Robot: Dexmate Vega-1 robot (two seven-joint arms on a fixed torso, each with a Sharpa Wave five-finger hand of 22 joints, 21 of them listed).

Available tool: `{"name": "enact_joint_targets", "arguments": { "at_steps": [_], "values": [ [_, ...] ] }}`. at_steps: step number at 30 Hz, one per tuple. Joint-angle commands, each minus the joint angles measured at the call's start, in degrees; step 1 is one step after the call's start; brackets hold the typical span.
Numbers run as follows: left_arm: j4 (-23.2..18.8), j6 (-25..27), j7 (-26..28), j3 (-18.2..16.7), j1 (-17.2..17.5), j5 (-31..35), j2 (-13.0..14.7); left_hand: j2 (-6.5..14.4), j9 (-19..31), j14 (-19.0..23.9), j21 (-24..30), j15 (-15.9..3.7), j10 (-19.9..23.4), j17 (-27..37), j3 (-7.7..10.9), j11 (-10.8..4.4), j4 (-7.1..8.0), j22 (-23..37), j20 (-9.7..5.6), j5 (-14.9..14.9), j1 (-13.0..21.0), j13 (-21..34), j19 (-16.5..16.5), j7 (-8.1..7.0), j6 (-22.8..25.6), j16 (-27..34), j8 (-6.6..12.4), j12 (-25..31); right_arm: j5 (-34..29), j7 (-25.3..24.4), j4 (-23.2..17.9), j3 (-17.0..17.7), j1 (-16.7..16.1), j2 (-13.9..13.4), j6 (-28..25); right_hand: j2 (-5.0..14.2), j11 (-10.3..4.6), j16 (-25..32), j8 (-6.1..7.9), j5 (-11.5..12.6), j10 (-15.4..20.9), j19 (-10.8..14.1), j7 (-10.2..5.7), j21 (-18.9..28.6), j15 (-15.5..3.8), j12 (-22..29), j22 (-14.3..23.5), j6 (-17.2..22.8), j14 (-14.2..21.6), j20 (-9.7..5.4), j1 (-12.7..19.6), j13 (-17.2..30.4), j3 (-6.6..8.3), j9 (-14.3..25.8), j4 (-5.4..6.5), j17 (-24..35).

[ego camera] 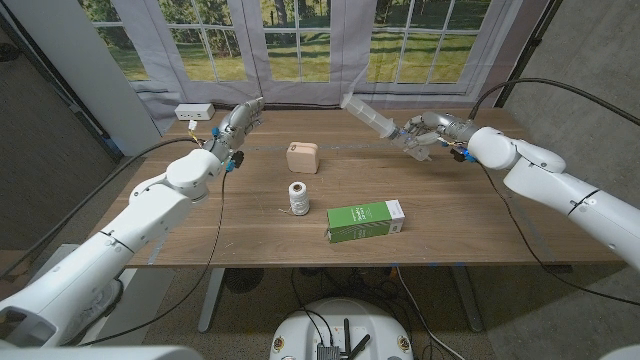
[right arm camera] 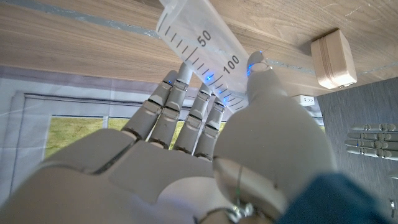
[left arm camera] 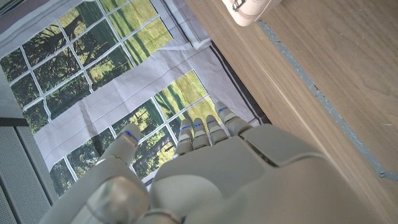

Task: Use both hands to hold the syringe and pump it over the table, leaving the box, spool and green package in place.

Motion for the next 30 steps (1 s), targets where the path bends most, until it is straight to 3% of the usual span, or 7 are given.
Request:
{"name": "enact_joint_targets", "arguments": {
  "at_steps": [1, 18, 30],
  "values": [
    [-4.99, 5.88, -2.14, -0.1, -2.62, 1.41, 4.18, 2.2, 0.08, -0.68, 0.01, 0.18, -0.38, 0.37, -0.11, 0.03, 0.01, 0.32, -0.39, -0.11, -0.57, 0.24, -0.28, -0.35, 0.09, 0.01, -0.08, -0.16, 2.69, -3.29, -1.09, -0.8, -0.88, 2.32, -3.7, 5.73, -4.14, -0.04, 0.19, 0.36, 4.1, 0.45, -4.23, -0.04, -9.17, 0.16, 0.06, 4.37, 0.31, -0.47, 0.71, 0.55, 0.1, 0.34, 0.02, 0.1],
    [-8.68, 9.23, -6.01, 0.13, -6.56, 3.87, 7.88, 2.06, 0.06, -1.05, -0.04, 0.03, -0.78, 0.24, -0.08, -0.21, -0.37, 0.3, -0.43, -0.06, -0.6, 0.21, -0.61, -0.42, -0.1, -0.04, -0.2, -0.22, 3.02, -7.42, -1.59, -2.51, -1.88, 3.7, -5.52, 5.7, -4.17, 0.43, -0.11, 0.6, 4.67, 0.89, -4.2, -0.01, -9.34, 0.13, 0.06, 4.85, 1.44, -0.57, 0.8, 0.96, -0.14, 0.34, -0.6, 0.65],
    [-9.65, 9.06, -10.05, 0.68, -9.68, 5.7, 9.73, 2.03, 0.04, -1.46, -0.11, -0.13, -1.03, 0.13, 0.02, -0.18, -0.94, 0.29, -0.47, -0.04, -0.35, 0.2, -0.93, -0.42, 0.05, -0.14, -0.16, -0.24, 1.31, -7.93, -2.16, -3.68, -1.54, 3.06, -6.12, 5.78, -4.18, 0.39, -0.15, 0.75, 4.95, 0.87, -4.16, -0.1, -9.41, 0.06, 0.06, 5.36, 1.74, -0.6, 1.1, 1.11, -0.09, 0.36, -0.91, 0.81]
  ]
}}
